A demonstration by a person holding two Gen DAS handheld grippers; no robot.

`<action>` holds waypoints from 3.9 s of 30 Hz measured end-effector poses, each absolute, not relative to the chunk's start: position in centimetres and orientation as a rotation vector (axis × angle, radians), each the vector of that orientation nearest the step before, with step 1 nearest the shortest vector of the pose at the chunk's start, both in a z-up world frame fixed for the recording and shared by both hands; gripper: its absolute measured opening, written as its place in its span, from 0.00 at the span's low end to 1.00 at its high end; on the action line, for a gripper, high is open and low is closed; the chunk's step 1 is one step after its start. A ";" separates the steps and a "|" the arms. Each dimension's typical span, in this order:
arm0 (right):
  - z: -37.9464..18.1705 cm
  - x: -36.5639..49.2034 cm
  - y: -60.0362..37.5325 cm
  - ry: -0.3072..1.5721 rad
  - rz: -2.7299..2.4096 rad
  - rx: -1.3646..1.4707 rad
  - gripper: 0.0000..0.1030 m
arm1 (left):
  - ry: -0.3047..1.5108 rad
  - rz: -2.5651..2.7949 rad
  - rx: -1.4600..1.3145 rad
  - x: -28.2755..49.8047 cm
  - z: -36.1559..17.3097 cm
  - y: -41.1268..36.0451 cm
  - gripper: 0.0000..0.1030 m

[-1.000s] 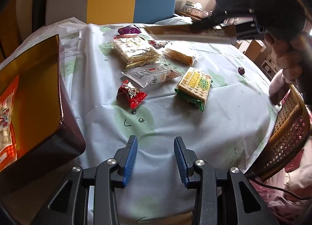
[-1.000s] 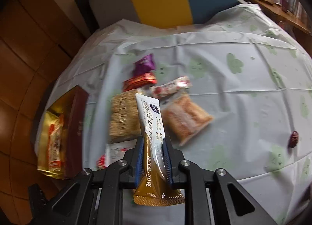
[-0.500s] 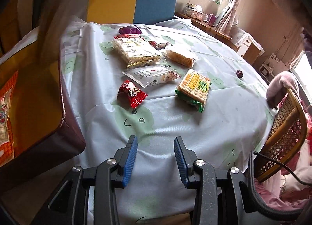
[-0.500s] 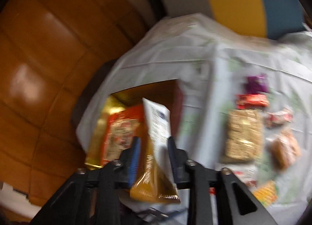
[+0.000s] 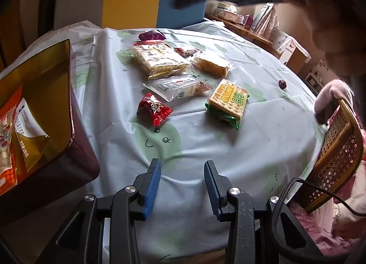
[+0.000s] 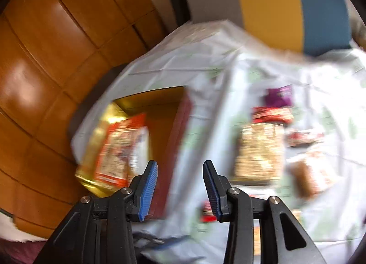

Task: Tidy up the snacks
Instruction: 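Carry the stick pack into the gold-lined box and open the right tool, then grasp the small red candy packet with the left tool, then drop the red packet in the box with left tool while right grasps yellow crackers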

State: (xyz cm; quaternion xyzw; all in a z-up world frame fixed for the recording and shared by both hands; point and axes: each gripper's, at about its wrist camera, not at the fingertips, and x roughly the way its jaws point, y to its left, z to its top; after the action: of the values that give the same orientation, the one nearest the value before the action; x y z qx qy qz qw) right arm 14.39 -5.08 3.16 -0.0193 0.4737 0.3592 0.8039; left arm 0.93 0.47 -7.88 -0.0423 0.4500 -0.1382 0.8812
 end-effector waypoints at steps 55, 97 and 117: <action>-2.1 20.8 -25.0 1.109 0.265 0.127 0.43 | 1.076 -0.118 0.030 9.5 -6.9 -1.8 0.18; -5.9 17.2 -12.2 1.322 0.278 -0.147 0.72 | 0.950 -0.168 -0.047 4.7 -7.9 -1.8 0.17; -7.9 13.5 -14.9 1.217 0.427 -0.541 0.60 | 0.937 -0.157 -0.041 4.7 -7.6 -1.8 0.17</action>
State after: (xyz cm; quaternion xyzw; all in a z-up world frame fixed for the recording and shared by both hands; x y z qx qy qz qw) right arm 13.49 -14.88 -7.88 -0.2490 0.5600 0.1963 0.7654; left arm 4.69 -1.83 -7.56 -0.0195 0.4509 -0.0754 0.8892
